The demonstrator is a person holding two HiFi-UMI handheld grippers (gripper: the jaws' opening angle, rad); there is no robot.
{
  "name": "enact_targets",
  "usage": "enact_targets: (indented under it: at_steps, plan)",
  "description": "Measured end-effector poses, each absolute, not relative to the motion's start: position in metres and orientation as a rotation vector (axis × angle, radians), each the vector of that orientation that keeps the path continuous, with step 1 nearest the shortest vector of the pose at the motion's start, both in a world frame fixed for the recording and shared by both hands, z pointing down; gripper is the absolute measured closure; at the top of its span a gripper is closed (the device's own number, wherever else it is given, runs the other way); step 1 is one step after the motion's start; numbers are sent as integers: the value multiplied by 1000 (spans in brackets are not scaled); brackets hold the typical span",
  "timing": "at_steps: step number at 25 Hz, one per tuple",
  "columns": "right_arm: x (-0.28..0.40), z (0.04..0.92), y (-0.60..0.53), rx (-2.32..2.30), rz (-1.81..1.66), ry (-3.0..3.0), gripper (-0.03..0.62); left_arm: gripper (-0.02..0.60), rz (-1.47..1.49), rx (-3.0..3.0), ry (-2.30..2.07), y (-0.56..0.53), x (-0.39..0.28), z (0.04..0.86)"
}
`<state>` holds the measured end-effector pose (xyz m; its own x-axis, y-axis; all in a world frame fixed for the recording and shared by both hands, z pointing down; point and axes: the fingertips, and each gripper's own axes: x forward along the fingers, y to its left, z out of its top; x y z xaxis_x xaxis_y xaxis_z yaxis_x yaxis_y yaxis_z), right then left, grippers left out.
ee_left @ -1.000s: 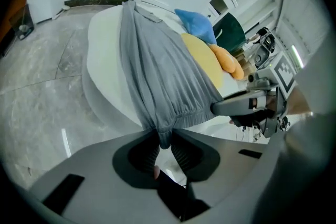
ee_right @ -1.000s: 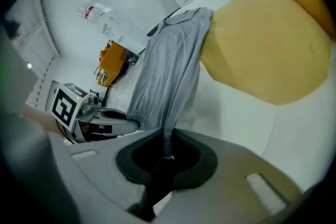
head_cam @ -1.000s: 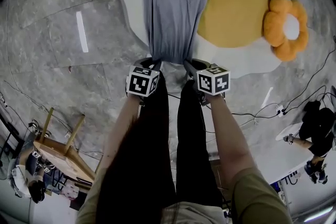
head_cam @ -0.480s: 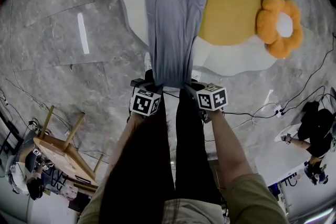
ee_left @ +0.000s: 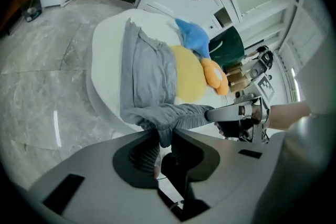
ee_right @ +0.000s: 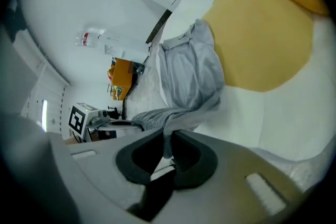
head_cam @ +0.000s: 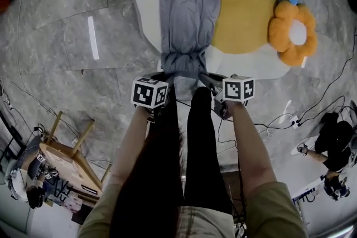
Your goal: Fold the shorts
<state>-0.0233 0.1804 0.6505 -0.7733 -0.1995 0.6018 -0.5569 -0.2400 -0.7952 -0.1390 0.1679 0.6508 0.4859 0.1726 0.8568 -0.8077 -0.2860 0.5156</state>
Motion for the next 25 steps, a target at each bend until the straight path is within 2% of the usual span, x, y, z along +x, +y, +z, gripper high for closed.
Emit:
enact_targets:
  at_steps: [10, 19, 20, 22, 25]
  plan:
    - [12, 651, -12, 1053, 2307, -1765, 563, 505, 1071, 1685, -633, -33, -106, 662]
    - [48, 698, -95, 1262, 2328, -1604, 563, 500, 1113, 1781, -663, -125, -73, 689]
    - [54, 704, -103, 1289, 2325, -1581, 563, 502, 1119, 1788, -695, -135, -71, 692]
    - [66, 716, -112, 1354, 2290, -1537, 563, 555, 1131, 1789, -780, -154, -74, 698]
    - [72, 727, -117, 1384, 2247, -1530, 563, 555, 1131, 1778, -807, -163, -77, 706]
